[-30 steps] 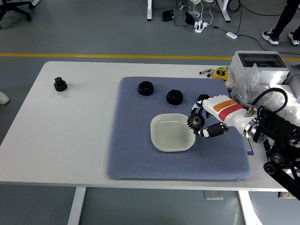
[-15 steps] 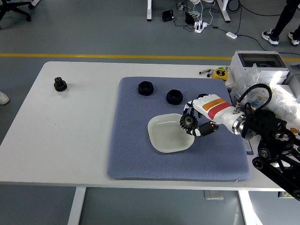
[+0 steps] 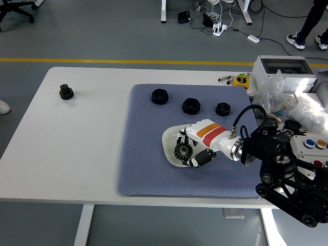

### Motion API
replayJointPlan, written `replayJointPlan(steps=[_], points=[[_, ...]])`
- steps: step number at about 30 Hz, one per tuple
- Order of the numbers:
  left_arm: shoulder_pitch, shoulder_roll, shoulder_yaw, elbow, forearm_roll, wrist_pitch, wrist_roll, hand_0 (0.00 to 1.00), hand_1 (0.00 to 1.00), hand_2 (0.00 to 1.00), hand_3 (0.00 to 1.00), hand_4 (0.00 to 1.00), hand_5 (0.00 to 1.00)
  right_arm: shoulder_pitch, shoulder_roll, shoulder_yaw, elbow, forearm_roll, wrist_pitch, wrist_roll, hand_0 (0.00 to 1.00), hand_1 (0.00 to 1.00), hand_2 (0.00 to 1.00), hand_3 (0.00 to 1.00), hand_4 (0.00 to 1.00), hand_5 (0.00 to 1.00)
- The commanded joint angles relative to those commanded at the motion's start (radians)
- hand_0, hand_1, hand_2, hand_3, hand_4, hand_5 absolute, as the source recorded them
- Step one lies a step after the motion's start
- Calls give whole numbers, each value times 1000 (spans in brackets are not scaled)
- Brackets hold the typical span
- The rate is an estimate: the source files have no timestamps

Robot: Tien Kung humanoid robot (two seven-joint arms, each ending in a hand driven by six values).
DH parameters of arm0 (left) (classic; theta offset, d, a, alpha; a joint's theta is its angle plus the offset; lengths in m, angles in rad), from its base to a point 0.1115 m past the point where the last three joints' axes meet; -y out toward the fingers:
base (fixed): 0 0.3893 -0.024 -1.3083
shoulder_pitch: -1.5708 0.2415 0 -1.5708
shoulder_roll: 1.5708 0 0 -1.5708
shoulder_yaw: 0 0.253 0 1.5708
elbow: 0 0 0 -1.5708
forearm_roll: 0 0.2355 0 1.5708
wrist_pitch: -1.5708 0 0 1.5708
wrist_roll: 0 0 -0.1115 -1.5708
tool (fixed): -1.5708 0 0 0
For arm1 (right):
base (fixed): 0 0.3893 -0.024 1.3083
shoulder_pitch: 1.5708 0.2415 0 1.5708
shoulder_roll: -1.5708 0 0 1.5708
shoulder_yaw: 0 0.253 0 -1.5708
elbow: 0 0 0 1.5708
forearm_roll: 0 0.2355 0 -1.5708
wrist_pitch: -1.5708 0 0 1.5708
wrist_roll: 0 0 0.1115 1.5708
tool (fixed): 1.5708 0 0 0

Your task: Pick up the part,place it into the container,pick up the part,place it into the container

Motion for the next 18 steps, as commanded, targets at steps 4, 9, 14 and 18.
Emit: replayJointPlan(steps=[4, 9, 14, 18], points=[[-2, -1, -3, 0, 5, -1, 2, 647, 648, 609, 550, 586, 475, 14, 20, -18, -42, 1, -35, 9, 322, 466, 545, 579, 850, 232], [-2, 0, -5, -1, 9, -2, 2, 647, 648, 609, 550, 586, 475, 31, 35, -18, -81, -6, -79, 10, 322, 466, 545, 579, 850, 232], [-2, 0, -4, 0, 6, -1, 2, 648, 647, 609, 549, 585, 474, 43, 36, -10, -91, -27, -72, 21, 328, 525, 731, 854, 998, 292], [-2, 1, -4, 0, 6, -1, 2, 647, 649, 609, 549, 585, 474, 52, 31, -5, -95, -39, -59, 33, 396, 592, 835, 975, 998, 364]])
